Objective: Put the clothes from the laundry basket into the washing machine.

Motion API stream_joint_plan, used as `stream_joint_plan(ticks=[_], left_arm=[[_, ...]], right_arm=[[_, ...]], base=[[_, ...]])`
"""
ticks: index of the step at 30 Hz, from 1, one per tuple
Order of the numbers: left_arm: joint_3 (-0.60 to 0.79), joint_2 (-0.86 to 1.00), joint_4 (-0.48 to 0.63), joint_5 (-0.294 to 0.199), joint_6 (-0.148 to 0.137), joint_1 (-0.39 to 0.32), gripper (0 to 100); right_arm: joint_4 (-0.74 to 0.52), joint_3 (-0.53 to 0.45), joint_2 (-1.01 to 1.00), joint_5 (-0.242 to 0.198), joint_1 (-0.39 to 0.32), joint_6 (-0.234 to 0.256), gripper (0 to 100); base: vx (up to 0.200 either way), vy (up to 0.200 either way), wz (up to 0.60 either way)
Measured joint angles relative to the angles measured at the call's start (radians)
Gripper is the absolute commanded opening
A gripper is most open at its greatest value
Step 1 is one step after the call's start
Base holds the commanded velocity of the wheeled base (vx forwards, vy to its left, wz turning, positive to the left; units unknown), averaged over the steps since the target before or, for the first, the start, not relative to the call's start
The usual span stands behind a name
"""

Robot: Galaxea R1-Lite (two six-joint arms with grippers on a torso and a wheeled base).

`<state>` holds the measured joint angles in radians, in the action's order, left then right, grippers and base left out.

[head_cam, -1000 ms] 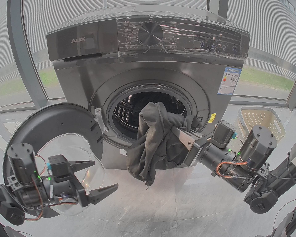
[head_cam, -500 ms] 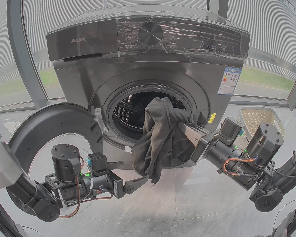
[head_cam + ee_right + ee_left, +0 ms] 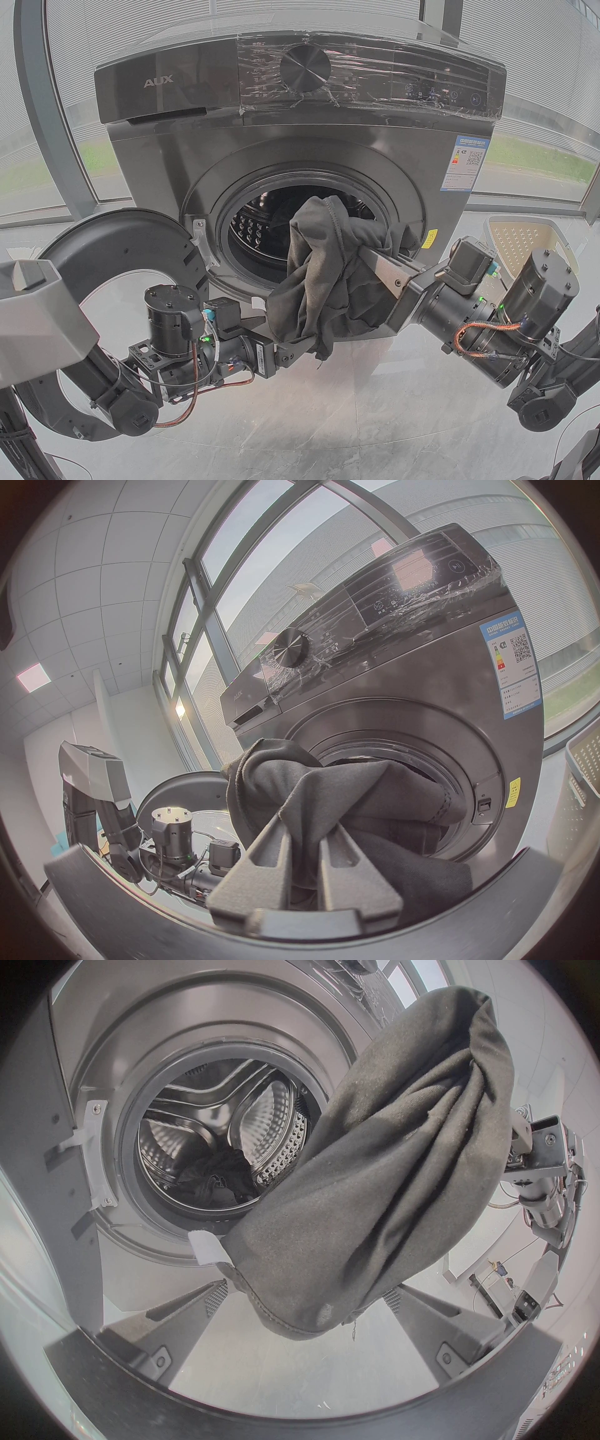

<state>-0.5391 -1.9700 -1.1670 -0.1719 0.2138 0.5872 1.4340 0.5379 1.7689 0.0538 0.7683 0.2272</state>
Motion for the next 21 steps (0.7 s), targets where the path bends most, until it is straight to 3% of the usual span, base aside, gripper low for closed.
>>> stream_joint_plan(ticks=[8,12,14,19,20,21], left_arm=[[0.0,-0.071,-0.097,0.0,0.012,0.01,100],[0.003,-0.097,-0.129,0.0,0.041,0.018,100],[-0.003,-0.105,-0.141,0.0,0.072,0.022,100],[-0.017,-0.112,-0.172,0.0,0.102,0.024,100],[-0.02,-0.114,-0.179,0.0,0.111,0.024,0],[-0.023,-0.114,-0.186,0.001,0.12,0.024,0]], right_arm=[[0.0,0.0,0.0,0.0,0.002,0.0,0],[0.0,0.001,0.0,0.0,0.003,0.0,0],[0.0,0.002,0.0,0.0,0.003,-0.001,0],[0.0,0.002,0.001,0.0,0.003,-0.002,0],[0.0,0.002,0.001,0.0,0.003,-0.002,0],[0.0,0.002,0.001,0.0,0.003,-0.002,0]], base=[[0.0,0.0,0.0],[0.0,0.0,0.0],[0.0,0.0,0.0],[0.0,0.0,0.0],[0.0,0.0,0.0],[0.0,0.0,0.0]])
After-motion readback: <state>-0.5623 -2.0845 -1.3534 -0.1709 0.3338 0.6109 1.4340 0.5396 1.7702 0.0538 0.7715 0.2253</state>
